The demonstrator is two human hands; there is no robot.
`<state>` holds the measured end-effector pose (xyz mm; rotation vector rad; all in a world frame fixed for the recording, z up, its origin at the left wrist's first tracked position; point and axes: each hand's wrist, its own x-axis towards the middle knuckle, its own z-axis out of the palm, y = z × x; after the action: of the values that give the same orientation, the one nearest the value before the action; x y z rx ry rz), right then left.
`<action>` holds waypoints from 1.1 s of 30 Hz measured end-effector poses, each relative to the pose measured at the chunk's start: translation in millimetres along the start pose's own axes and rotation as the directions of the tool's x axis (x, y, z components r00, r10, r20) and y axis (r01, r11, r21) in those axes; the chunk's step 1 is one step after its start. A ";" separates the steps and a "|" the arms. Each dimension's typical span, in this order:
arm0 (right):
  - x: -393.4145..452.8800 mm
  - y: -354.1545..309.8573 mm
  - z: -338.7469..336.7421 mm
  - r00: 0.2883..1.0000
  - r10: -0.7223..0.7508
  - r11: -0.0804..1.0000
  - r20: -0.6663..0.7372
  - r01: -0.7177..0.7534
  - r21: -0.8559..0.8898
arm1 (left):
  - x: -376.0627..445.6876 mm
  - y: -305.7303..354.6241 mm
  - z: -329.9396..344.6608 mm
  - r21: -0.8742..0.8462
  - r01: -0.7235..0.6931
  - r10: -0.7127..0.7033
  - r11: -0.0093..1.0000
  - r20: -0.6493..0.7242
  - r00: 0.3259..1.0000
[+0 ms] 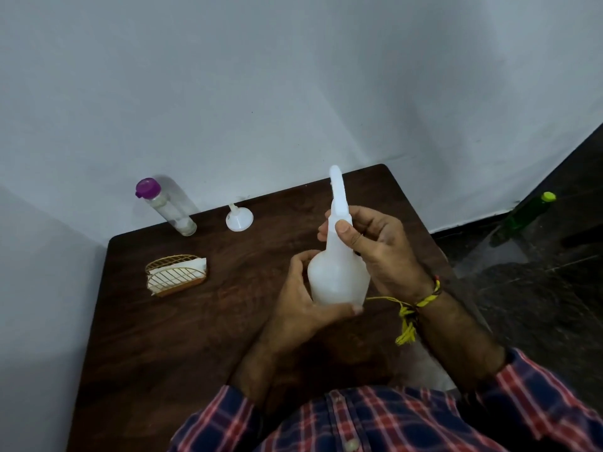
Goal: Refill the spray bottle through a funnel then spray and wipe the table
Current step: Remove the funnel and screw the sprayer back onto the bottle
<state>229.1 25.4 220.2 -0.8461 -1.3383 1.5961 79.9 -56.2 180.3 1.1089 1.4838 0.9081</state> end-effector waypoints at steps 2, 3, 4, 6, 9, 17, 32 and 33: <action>1.1 -0.2 -7.8 0.992 0.028 0.996 0.126 -0.039 0.084 | 0.7 1.0 -15.0 -0.158 0.059 -0.027 0.986 0.197 0.980; 1.6 -1.1 -9.6 0.984 0.036 0.992 0.172 -0.056 0.113 | 1.1 1.1 -20.5 -0.197 0.073 -0.025 0.978 0.238 0.971; 1.9 -0.7 -10.2 0.981 0.039 0.990 0.189 -0.063 0.127 | 1.9 1.1 -23.1 -0.185 0.060 -0.015 0.981 0.235 0.972; 1.8 3.3 -6.0 0.991 0.034 0.993 0.132 -0.049 0.111 | 2.6 1.8 -19.1 -0.077 -0.001 0.013 0.997 0.150 0.989; -0.8 11.9 5.1 0.997 -0.009 1.000 -0.071 0.008 -0.019 | 0.5 4.0 0.3 0.128 -0.037 0.054 0.991 -0.135 0.989; -6.6 11.8 -0.4 0.999 0.012 1.000 0.047 -0.013 0.027 | 1.7 -3.8 -19.9 -0.021 0.026 -0.022 0.999 0.152 0.988; -28.6 20.4 6.6 0.992 -0.035 0.997 -0.121 0.043 0.064 | -16.6 -15.8 1.9 -0.005 0.009 -0.009 1.000 0.089 0.996; -29.0 22.6 5.7 0.992 -0.023 0.995 -0.125 0.035 0.092 | -18.0 -18.6 2.4 -0.040 -0.015 0.020 0.999 0.107 0.994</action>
<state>231.2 -4.6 198.3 -0.8503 -1.1744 1.5458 79.8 -78.9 167.6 1.1263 1.3646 0.8723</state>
